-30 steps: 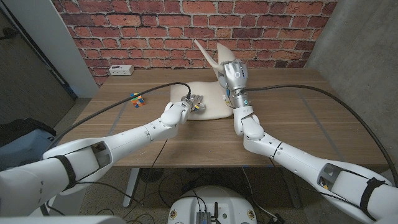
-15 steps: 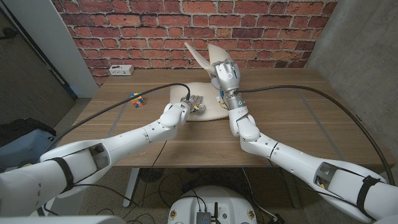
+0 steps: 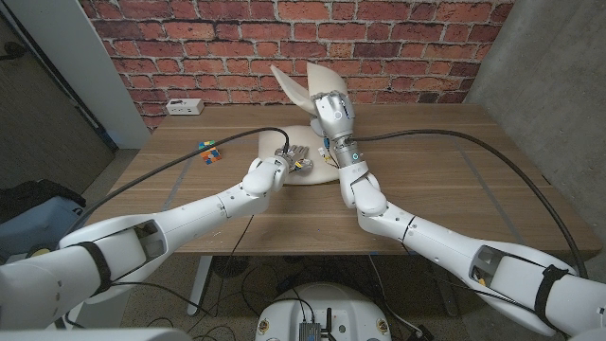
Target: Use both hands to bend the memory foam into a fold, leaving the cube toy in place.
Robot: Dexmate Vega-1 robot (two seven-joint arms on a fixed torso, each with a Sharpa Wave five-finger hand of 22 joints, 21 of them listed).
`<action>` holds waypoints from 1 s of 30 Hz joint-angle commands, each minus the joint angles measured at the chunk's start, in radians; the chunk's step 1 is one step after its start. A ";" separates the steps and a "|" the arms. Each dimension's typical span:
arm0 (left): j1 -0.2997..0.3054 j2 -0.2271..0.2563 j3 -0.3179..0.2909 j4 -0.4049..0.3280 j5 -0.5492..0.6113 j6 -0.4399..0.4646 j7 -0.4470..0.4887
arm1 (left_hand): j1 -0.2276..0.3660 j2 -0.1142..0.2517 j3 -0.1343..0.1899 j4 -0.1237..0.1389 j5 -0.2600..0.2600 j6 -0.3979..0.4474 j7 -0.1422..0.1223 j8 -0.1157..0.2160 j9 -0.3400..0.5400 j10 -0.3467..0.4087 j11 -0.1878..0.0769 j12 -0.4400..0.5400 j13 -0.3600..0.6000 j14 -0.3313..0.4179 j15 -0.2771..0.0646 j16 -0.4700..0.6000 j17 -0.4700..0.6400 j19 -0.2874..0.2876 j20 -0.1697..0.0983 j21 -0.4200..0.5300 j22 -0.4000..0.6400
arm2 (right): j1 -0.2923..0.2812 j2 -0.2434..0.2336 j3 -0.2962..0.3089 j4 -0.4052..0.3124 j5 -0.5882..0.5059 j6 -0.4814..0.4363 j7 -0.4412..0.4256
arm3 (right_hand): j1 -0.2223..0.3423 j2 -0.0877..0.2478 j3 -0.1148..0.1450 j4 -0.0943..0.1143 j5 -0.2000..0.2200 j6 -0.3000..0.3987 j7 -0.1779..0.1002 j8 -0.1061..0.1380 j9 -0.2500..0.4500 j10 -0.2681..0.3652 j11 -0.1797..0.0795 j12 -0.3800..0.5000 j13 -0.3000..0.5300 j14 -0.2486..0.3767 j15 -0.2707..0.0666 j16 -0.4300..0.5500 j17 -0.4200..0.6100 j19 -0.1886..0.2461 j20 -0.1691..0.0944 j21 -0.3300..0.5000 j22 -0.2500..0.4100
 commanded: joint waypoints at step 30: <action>-0.003 0.013 -0.014 0.018 -0.016 -0.044 0.016 | -0.008 0.128 0.002 -0.007 0.005 -0.206 -0.028 0.007 0.005 -0.265 0.004 0.007 0.003 -0.192 0.002 0.007 0.002 -0.125 -0.006 0.007 0.004 | 0.057 0.155 -0.051 0.169 0.213 0.182 0.003 | 0.027 0.015 -0.005 0.008 0.007 0.019 0.004 -0.017 0.001 0.008 -0.009 0.010 0.017 0.025 -0.064 -0.006 0.032 -0.022 0.002 0.043 0.008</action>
